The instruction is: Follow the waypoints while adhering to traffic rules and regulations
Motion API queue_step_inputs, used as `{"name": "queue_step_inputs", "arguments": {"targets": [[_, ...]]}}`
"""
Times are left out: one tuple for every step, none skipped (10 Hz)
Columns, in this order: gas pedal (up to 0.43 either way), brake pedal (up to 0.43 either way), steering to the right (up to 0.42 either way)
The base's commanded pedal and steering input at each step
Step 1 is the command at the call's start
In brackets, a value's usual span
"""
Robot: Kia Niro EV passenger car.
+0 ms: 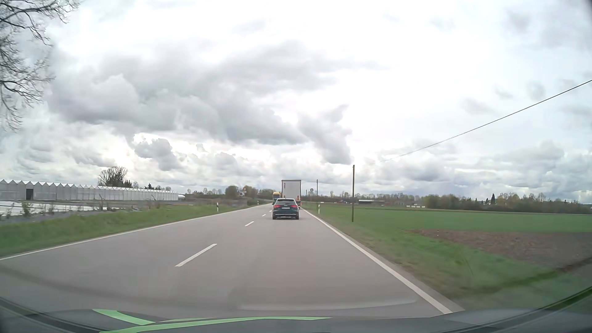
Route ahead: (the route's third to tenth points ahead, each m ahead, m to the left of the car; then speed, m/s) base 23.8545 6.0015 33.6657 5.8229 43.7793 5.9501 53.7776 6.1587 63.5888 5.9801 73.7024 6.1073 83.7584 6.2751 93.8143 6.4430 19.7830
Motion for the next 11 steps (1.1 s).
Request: {"name": "queue_step_inputs", "arguments": {"targets": [[0.067,0.000,0.001],[0.020,0.000,0.001],[0.000,0.000,0.000],[0.000,0.000,0.000],[0.000,0.000,0.000],[0.000,0.000,0.000],[0.000,0.000,0.000],[0.000,0.000,0.001],[0.000,0.000,0.000],[0.000,0.000,0.000],[0.000,0.000,0.000]]}}
